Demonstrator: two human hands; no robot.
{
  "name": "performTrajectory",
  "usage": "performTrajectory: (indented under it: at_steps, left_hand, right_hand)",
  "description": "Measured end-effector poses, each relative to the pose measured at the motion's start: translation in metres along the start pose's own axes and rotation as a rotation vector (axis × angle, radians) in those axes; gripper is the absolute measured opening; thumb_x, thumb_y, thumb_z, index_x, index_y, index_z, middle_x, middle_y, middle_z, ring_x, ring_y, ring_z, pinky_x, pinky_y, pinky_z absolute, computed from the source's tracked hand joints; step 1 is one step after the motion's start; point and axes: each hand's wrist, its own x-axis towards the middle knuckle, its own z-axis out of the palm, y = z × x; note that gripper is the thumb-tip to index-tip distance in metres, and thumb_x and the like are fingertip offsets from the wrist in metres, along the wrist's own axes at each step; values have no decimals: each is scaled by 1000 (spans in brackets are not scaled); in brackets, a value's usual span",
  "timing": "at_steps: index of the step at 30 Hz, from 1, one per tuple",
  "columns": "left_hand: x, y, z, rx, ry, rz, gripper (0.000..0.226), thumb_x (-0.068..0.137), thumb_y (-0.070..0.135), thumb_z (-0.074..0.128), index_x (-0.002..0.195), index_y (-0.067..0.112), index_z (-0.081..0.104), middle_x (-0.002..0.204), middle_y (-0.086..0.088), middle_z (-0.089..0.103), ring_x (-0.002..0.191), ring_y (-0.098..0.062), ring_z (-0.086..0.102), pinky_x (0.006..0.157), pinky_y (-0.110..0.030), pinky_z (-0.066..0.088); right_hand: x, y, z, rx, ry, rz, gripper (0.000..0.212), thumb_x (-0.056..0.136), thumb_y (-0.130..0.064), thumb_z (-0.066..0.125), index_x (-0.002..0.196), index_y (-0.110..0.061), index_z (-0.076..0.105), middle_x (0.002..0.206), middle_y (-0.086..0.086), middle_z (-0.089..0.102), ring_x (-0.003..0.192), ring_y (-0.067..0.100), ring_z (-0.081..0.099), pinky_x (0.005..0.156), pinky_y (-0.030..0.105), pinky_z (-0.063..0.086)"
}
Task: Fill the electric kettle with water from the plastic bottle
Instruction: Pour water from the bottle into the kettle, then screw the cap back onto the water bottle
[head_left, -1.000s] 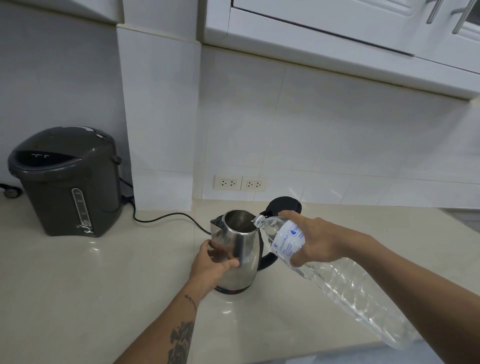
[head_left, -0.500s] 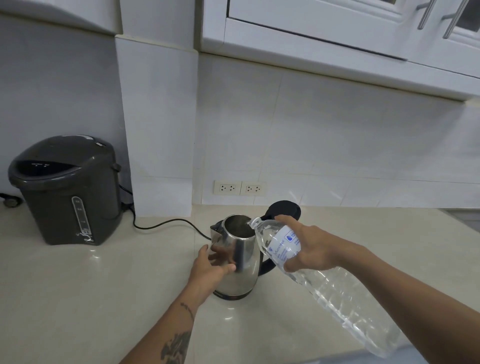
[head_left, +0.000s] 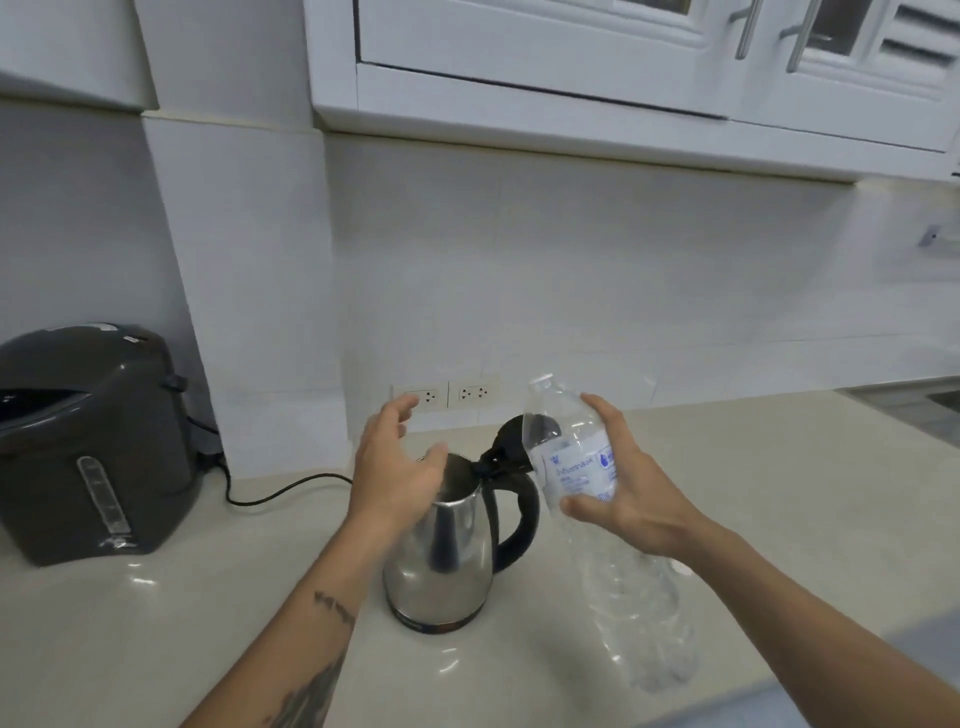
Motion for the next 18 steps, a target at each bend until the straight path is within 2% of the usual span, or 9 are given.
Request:
performTrajectory:
  at_steps: [3,5,7,10,12,14,16,18]
  left_hand:
    - [12,43,29,-64,-124,96,52,85,18,72,133,28,52,128,7,55,116,-12,55,98,-29,46]
    - [21,69,54,-129,-231,103,52,85,20,73,132,28,52,126,5,56,114,-13,58,97,-31,49]
    - [30,89,83,-170,-356,52,56,85,24,73,136,28,50,127,3,57,113,-14,59,98,-34,49]
    - [46,107,131,-256,-538,-160,67,83,29,76,142,25,45,134,-3,58,120,-21,57,105,-42,44]
    - [55,110,162,-317,-630,-315,79,75,34,80,144,24,43,137,-4,57,124,-27,55,106,-45,42]
    - [62,107,190,-356,-686,-392,96,60,39,85,146,24,43,137,-4,60,123,-30,58,108,-48,42]
    - [69,101,216,-406,-665,-413,102,52,38,89,145,25,46,131,-3,65,120,-29,62,108,-51,43]
    - [74,98,238,-434,-588,-413,96,54,30,89,142,26,49,127,-3,68,118,-27,64,106,-49,46]
  right_hand:
    - [3,16,-17,45,72,-6,106,79,-20,82,149,-54,9,108,-2,71,90,20,72,84,34,60]
    - [8,28,-28,55,115,-11,107,80,-20,82,151,-51,9,112,-8,70,94,12,71,82,24,56]
    - [15,41,-37,70,148,-15,109,80,-19,82,155,-45,6,117,-13,67,96,4,69,77,15,52]
    - [28,65,-51,112,165,-11,114,81,-15,81,159,-36,-1,124,-15,63,99,-3,68,78,6,49]
    - [40,84,-60,143,167,-9,117,81,-12,81,159,-34,-3,126,-16,63,102,-3,68,81,8,49]
    - [51,105,-67,168,176,-12,118,80,-11,81,160,-31,-3,130,-15,63,108,-1,67,88,12,51]
    - [62,126,-72,182,185,-14,119,78,-14,81,159,-32,-4,135,-11,62,116,4,65,96,20,51]
    - [72,148,-76,193,185,-10,120,77,-20,81,159,-34,-6,140,-9,59,121,6,63,101,28,52]
